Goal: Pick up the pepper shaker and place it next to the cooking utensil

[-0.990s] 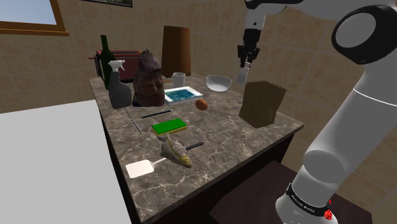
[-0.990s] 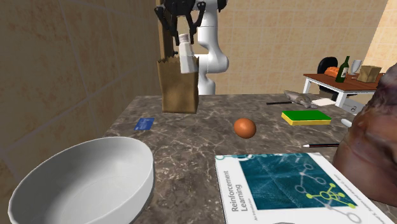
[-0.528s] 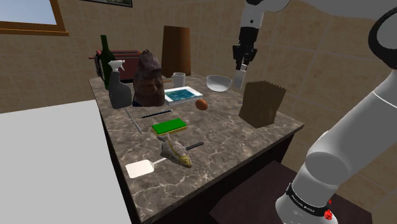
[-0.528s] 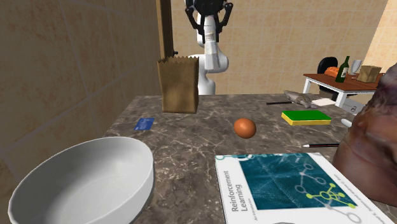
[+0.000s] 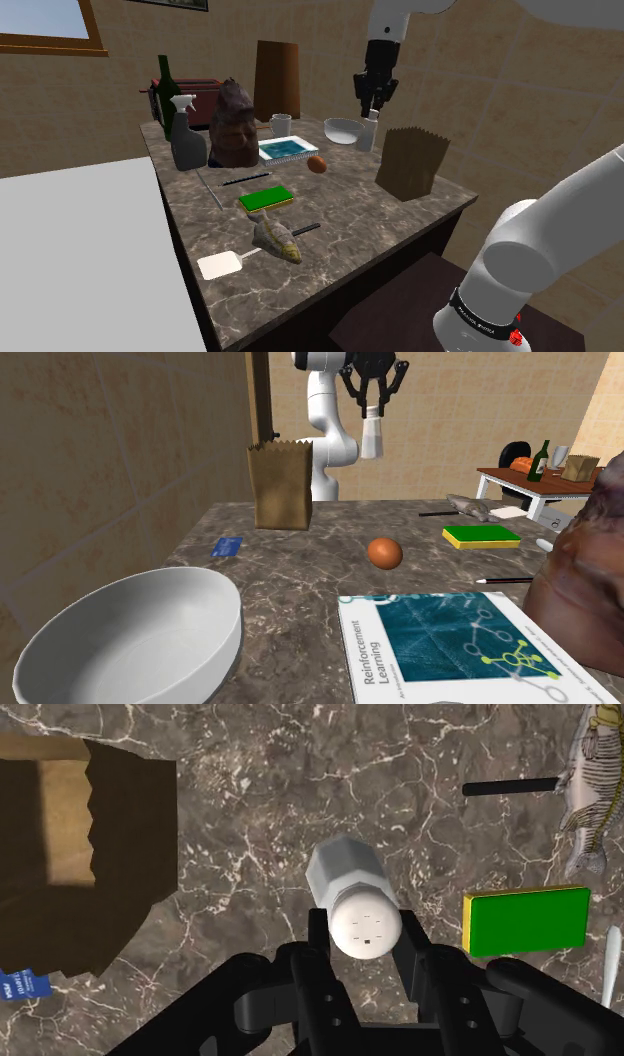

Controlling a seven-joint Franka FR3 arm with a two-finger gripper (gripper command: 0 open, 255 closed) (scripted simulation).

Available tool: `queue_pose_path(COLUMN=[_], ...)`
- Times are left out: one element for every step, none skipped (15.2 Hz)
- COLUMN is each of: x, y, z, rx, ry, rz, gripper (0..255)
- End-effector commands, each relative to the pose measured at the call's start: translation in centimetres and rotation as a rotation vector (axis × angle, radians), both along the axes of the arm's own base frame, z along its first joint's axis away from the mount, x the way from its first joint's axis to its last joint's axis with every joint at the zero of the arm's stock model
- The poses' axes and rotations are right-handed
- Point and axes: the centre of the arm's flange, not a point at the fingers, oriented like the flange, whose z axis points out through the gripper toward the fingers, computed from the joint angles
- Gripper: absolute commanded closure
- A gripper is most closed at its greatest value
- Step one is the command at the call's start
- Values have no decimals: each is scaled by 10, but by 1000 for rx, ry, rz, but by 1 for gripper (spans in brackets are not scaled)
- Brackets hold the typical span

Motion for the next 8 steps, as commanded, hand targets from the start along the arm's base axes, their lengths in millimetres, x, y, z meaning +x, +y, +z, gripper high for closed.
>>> queue_pose_path(x=[-7, -11, -14, -18, -22, -25, -30, -30], y=[23, 36, 48, 61, 74, 86, 101, 101], z=[-1, -1, -1, -1, -1, -1, -1, -6], rx=[0, 0, 0, 0, 0, 0, 0, 0], ry=[0, 0, 0, 0, 0, 0, 0, 0], rz=[-2, -2, -2, -2, -2, -2, -2, -2], gripper=[255, 255, 255, 255, 255, 255, 255, 255])
